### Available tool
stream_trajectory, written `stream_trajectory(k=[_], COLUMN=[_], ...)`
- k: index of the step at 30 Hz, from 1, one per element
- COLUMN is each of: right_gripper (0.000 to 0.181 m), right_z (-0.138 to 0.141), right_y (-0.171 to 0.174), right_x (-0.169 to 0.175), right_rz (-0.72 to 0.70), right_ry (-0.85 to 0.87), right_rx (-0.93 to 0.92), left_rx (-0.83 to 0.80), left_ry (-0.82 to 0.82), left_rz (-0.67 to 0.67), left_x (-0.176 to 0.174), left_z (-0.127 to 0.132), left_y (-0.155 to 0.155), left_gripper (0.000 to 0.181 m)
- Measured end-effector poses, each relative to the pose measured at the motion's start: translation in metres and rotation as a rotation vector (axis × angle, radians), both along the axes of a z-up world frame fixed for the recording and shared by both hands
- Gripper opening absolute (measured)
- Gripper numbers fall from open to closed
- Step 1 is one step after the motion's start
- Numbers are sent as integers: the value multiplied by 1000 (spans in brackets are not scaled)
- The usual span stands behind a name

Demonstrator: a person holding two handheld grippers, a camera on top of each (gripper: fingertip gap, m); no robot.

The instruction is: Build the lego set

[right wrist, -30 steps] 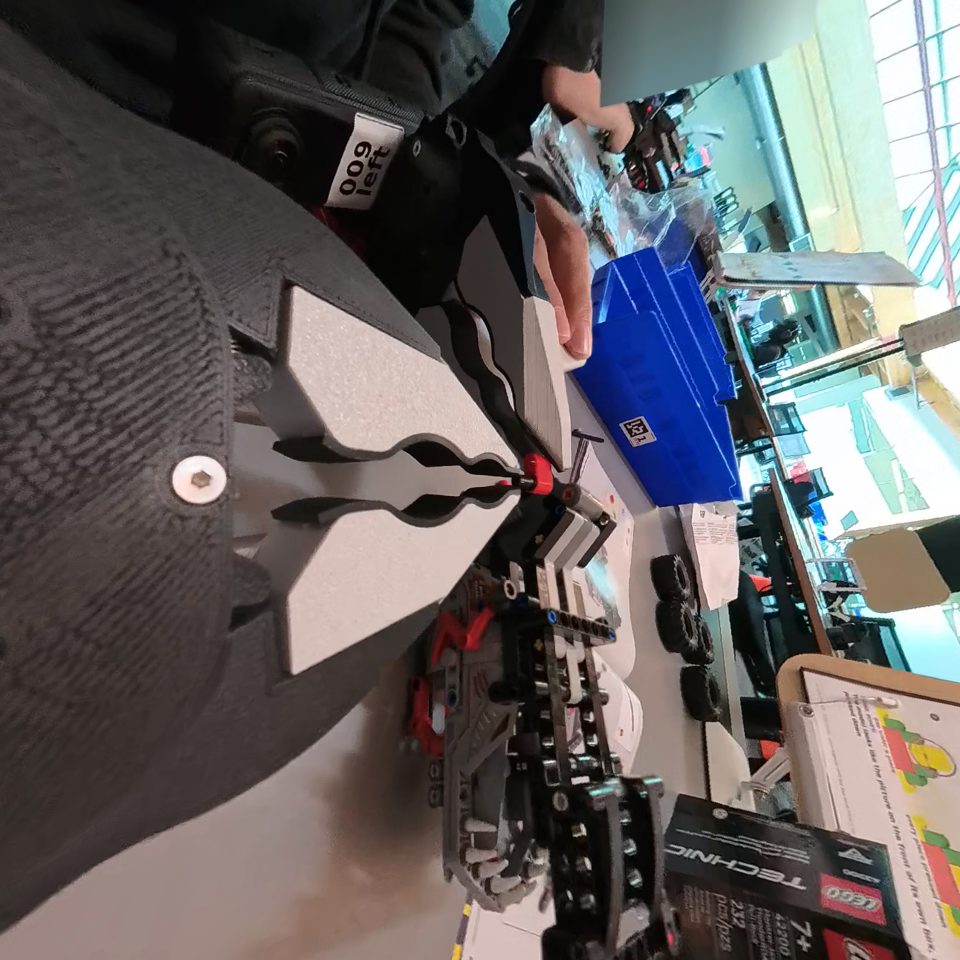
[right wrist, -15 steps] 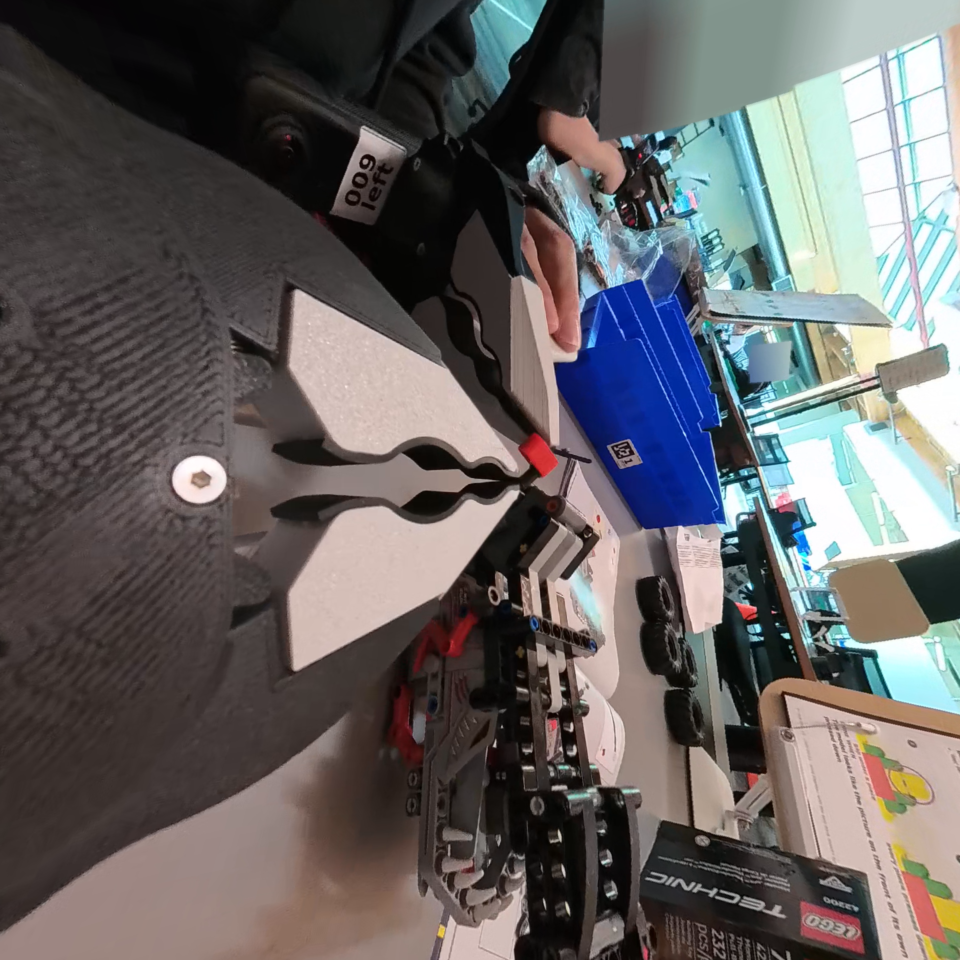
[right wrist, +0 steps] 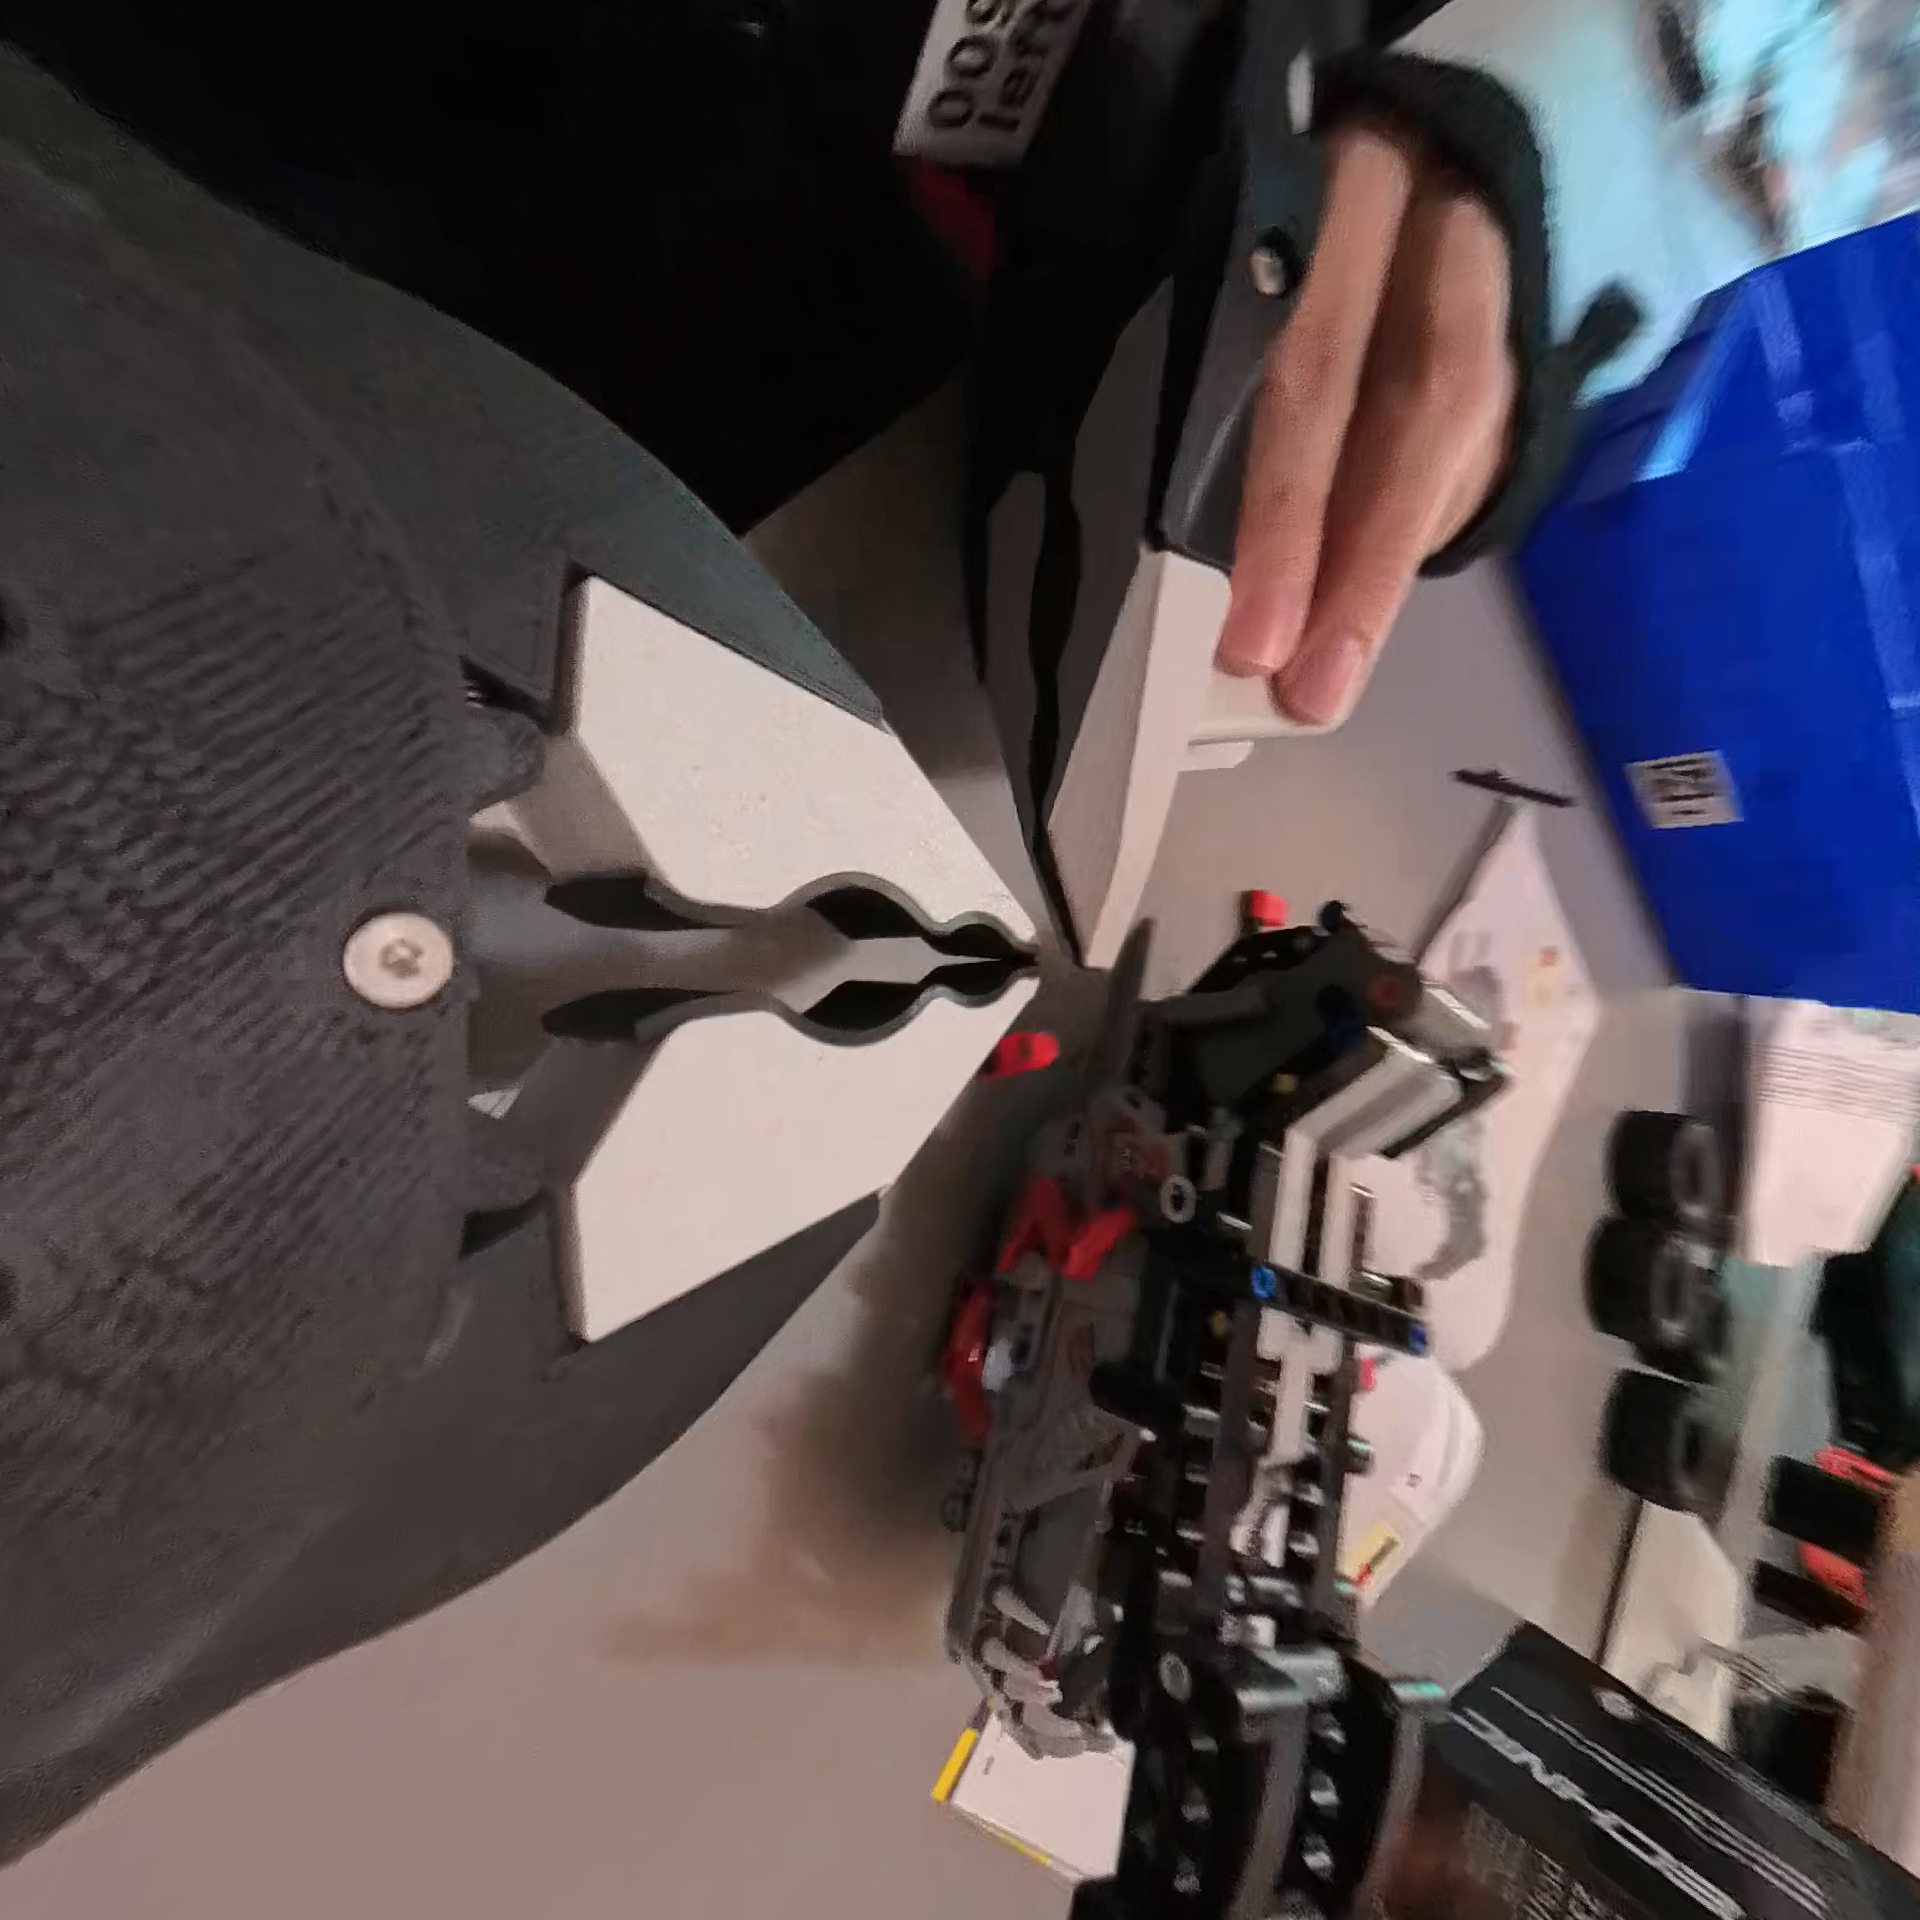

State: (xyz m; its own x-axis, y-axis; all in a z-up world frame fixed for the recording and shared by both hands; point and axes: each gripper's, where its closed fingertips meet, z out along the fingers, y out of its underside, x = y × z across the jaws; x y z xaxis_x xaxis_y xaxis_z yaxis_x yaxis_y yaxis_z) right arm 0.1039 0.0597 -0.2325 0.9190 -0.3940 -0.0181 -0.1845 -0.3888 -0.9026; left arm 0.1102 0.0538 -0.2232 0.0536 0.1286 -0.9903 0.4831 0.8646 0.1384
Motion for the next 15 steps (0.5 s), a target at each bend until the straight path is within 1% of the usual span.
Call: stream_trajectory(k=[1, 3, 5, 7, 11, 15], right_gripper=[0, 0, 0, 0, 0, 0], right_z=[-8, -27, -41, -39, -40, -35], right_y=[-3, -9, -12, -15, -37, -40], right_x=[-1, -4, -8, -6, 9, 9], right_rz=[9, 27, 45, 38, -17, 6], right_ry=[-3, 15, 57, 72, 70, 119], right_rx=[-56, -157, -214, -197, -207, -105], left_rx=[20, 45, 51, 41, 17, 3], left_ry=[56, 79, 124, 130, 145, 153], left_rz=[-5, -1, 3, 18, 24, 24], left_x=[1, 2, 3, 6, 8, 9], left_z=[-10, -17, -24, -24, -24, -24], left_y=[-1, -2, -2, 0, 2, 1], left_gripper=[0, 0, 0, 0, 0, 0])
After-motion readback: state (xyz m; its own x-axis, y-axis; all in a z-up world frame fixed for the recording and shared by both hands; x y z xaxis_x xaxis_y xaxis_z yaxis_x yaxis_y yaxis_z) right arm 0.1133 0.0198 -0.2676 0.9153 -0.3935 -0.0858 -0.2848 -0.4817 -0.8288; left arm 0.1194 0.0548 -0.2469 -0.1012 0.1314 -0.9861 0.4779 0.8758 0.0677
